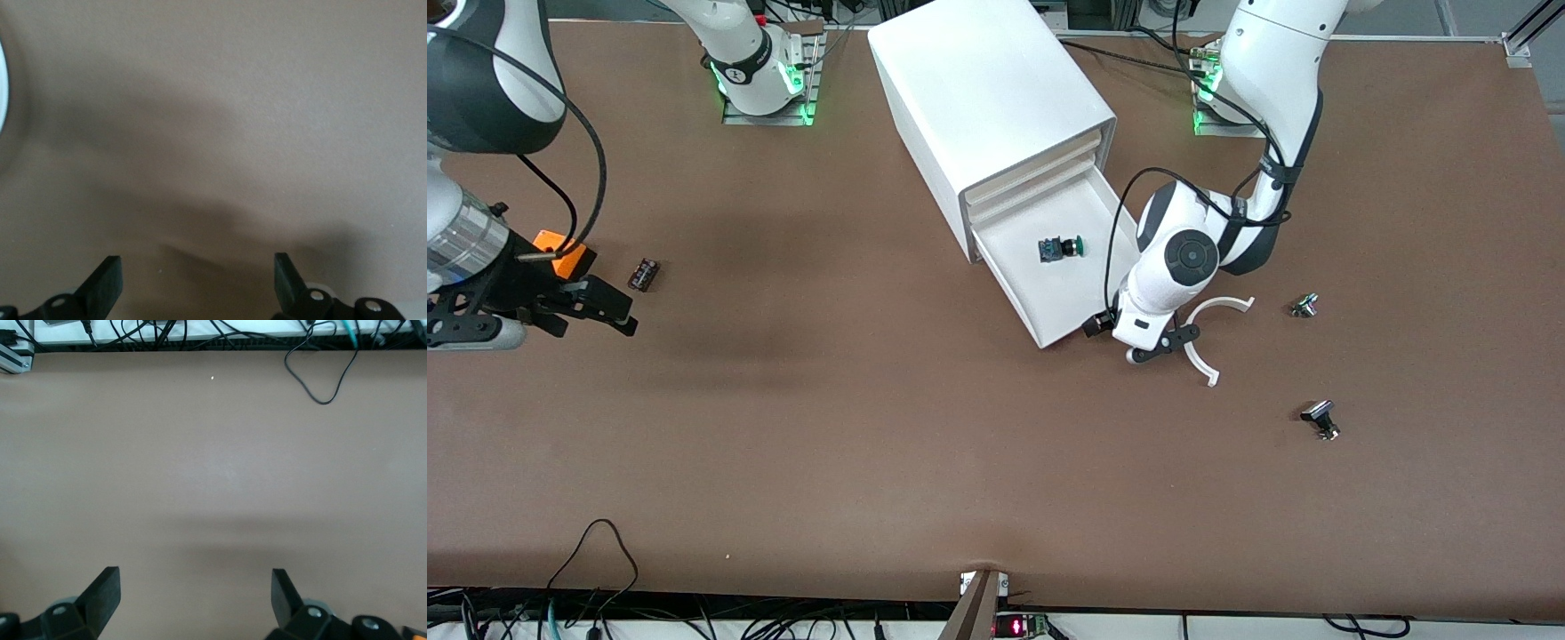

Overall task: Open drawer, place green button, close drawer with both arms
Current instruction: 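Push the drawer shut with the left gripper while the right gripper retreats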

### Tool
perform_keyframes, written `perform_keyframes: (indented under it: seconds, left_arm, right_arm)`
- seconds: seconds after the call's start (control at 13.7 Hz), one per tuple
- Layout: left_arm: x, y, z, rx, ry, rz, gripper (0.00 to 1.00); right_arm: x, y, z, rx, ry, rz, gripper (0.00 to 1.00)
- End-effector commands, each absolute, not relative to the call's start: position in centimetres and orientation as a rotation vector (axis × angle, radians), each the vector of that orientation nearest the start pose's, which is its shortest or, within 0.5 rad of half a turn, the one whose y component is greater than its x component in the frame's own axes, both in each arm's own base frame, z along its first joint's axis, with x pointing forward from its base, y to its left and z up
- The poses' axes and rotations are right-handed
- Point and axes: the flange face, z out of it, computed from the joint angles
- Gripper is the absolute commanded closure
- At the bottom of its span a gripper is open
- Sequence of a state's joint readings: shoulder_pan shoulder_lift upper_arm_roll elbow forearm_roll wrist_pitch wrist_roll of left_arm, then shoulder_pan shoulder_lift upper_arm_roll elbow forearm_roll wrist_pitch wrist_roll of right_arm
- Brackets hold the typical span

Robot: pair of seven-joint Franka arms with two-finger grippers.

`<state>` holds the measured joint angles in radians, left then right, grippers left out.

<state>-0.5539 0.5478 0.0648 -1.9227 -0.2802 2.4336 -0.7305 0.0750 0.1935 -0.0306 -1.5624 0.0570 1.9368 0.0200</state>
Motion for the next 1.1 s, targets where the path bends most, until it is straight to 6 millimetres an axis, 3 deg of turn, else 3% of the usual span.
perform_keyframes:
  seconds: [0.0,0.29,0.66,1.02]
  left_arm:
    - [53.4,-31.0,20.7,-3.162,-0.702,0.254,0.00]
    - [50.7,-34.3,21.0,-3.159,-0.630,0.373,0.00]
    - [46.7,-37.2,22.4,-3.101,-0.484,0.580,0.00]
    - [43.4,-38.2,21.5,-3.011,-0.388,0.740,0.00]
  right_arm:
    - [63.1,3.3,55.0,-3.111,-0.067,-0.232,0.00]
    - [63.0,1.6,54.9,-3.122,-0.033,-0.204,0.00]
    - [63.0,2.0,53.3,-3.130,-0.041,-0.132,0.00]
    - [63.5,1.6,52.4,-3.153,-0.109,-0.128,0.00]
